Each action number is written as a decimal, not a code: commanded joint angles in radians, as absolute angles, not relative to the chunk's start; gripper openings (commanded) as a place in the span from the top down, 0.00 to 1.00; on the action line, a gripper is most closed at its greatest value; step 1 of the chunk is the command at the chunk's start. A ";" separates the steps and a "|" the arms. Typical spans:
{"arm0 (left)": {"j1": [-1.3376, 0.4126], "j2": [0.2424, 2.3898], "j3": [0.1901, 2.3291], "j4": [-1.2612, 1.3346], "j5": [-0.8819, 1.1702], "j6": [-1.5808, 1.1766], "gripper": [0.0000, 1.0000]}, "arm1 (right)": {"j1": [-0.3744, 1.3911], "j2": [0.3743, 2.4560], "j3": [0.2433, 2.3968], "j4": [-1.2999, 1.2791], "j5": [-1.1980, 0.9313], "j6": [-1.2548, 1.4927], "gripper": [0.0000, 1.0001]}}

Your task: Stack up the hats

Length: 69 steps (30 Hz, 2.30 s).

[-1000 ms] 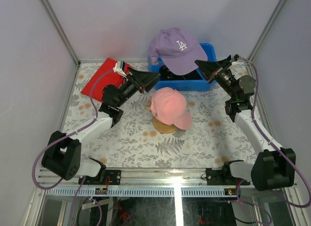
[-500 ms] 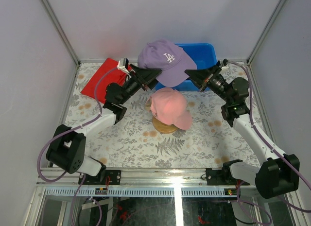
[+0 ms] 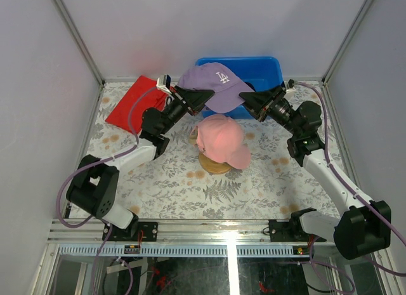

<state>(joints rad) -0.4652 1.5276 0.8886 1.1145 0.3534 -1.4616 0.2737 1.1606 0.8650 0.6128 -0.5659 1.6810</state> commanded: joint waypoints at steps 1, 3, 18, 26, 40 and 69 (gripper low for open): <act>-0.474 1.532 0.931 1.154 0.318 -1.420 1.00 | 0.301 1.132 0.876 0.654 -0.582 1.664 0.66; -0.474 1.545 0.942 1.166 0.322 -1.419 1.00 | 0.305 1.135 0.880 0.649 -0.583 1.663 0.66; -0.483 1.523 0.927 1.185 0.336 -1.394 1.00 | 0.303 1.138 0.875 0.590 -0.550 1.617 1.00; -0.421 1.374 0.875 0.979 0.385 -1.293 0.24 | 0.285 1.118 0.990 0.414 -0.647 1.442 1.00; -0.270 1.037 0.647 0.603 0.531 -1.335 0.00 | 0.096 1.106 0.887 0.717 -0.770 1.642 1.00; -0.212 1.198 0.566 0.383 0.739 -1.302 0.00 | 0.081 1.148 0.793 0.959 -0.842 1.808 1.00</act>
